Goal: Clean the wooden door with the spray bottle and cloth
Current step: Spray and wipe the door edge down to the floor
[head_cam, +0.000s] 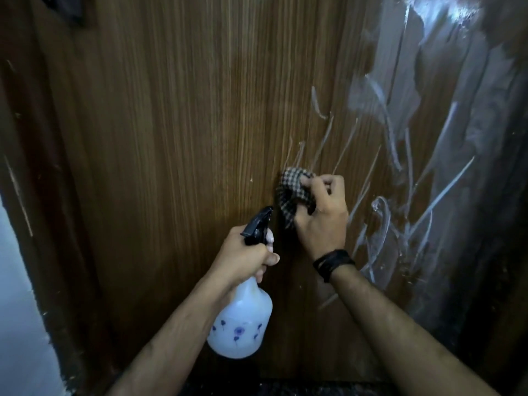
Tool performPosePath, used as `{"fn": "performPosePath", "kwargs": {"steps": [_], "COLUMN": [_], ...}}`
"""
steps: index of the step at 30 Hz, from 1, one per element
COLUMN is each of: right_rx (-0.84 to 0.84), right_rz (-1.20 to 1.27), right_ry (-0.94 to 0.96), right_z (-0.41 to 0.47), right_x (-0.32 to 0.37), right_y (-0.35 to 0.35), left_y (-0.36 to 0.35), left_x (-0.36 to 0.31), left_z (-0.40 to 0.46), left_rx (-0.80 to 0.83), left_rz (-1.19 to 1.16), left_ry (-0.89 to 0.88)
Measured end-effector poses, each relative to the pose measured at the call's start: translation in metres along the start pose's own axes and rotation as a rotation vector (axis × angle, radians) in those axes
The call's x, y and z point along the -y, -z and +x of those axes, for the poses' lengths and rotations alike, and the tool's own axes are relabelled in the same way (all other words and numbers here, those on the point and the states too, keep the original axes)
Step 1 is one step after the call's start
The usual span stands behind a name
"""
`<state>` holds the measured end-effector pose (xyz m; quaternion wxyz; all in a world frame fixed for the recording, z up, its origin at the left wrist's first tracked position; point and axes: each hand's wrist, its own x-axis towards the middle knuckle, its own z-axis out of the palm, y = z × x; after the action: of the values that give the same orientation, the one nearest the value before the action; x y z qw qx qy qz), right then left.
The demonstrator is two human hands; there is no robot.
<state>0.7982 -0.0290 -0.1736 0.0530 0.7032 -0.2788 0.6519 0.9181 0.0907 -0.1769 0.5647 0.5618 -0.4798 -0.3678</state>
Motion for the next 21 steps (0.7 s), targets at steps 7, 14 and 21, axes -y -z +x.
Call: {"fn": "performPosePath", "kwargs": {"steps": [7,14,21], "right_rx": [0.342,0.188,-0.203], "right_rz": [-0.087,0.064,0.015], "right_ry": [0.304,-0.057,-0.34], "right_z": [-0.037,-0.107,-0.194], "right_x": [-0.012,-0.033,-0.061], "right_y": [-0.001,0.001,0.017], "left_y": [-0.01,-0.035,-0.05], "left_x": [-0.006,0.023,0.078], "left_z": [0.001,-0.015,-0.02], "left_rx": [-0.009,0.043,0.122], "left_rz": [-0.038,-0.056,0.085], "left_ry": [0.001,0.081,0.147]}}
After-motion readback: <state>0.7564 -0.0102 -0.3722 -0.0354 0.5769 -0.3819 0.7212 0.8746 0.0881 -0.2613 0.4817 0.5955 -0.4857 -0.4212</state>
